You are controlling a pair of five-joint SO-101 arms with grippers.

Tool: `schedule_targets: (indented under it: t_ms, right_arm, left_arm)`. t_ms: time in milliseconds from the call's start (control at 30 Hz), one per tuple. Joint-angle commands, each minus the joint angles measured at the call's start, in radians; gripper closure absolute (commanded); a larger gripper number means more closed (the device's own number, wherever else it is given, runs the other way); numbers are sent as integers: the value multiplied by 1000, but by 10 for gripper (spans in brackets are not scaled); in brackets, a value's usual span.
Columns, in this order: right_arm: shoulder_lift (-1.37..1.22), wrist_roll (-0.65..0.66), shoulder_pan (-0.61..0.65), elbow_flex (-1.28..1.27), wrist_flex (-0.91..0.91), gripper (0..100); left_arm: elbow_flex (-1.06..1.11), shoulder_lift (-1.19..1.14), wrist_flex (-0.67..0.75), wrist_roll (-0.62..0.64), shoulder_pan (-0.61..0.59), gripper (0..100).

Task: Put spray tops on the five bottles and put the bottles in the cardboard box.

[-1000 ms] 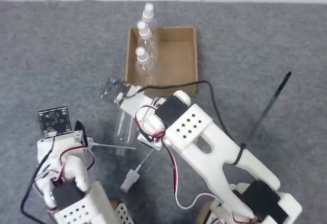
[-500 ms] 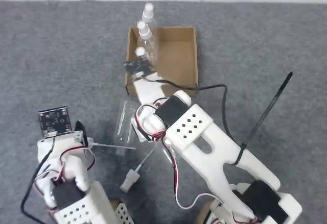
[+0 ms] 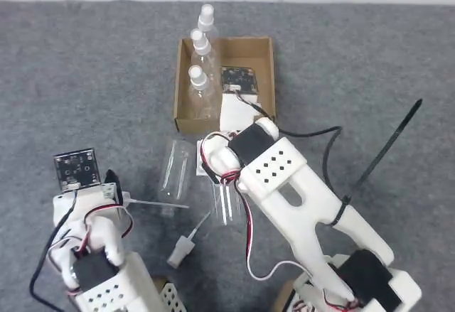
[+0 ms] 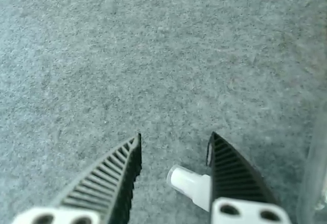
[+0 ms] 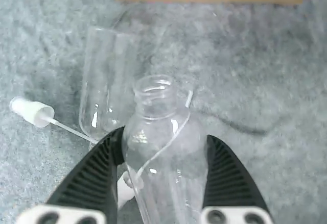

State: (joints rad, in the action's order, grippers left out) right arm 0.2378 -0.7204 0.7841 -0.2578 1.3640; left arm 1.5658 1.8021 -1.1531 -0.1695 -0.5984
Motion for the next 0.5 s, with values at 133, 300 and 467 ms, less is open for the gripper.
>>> schedule_targets:
  t_ms: [133, 300, 467]
  right_arm:
    - [77, -58, -12, 63, 30, 940]
    - [76, -123, -15, 130, 41, 940]
    - [76, -129, -10, 190, 41, 940]
  left_arm:
    - [-12, 21, -3, 5, 5, 804]
    - [-12, 21, -3, 5, 3, 804]
    - [-10, 21, -5, 5, 3, 804]
